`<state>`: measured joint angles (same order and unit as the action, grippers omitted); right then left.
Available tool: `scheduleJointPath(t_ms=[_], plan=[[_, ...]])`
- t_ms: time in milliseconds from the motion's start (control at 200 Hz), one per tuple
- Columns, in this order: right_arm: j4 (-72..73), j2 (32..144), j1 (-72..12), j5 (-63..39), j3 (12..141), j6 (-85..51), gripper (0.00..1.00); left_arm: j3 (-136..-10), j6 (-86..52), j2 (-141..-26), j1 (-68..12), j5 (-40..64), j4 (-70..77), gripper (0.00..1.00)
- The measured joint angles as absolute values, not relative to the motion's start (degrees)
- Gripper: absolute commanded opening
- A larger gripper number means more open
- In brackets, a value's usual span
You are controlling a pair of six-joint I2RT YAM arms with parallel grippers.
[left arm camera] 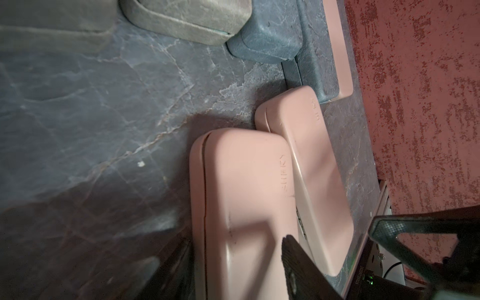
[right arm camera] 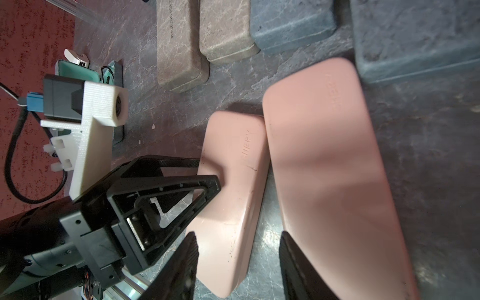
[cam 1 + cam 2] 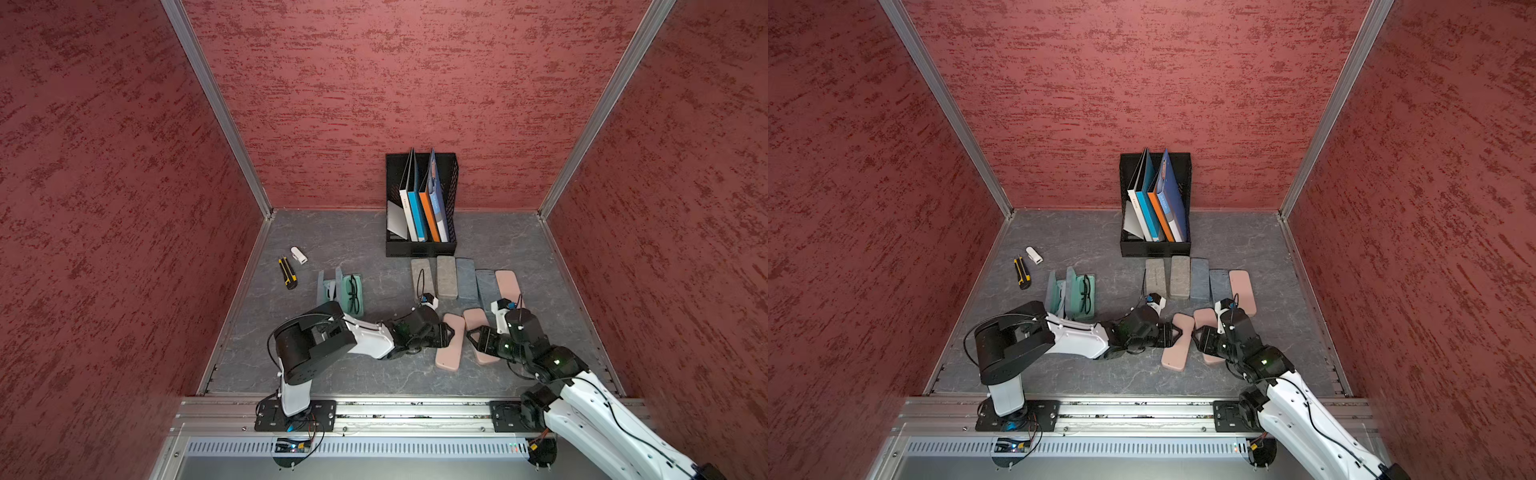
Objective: Close the glasses case
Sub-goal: Move the glasses case to the center of the board.
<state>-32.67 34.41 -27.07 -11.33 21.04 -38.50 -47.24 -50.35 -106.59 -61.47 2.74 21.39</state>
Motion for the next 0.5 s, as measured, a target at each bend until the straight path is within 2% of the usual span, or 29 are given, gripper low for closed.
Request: scheduleJointPath(t_ms=[501], plan=[[-33.04, 32.25, -26.83, -12.05, 20.03, -38.48, 0.51, -52.62, -53.19, -110.69, -62.43, 2.37, 21.04, 0.56]])
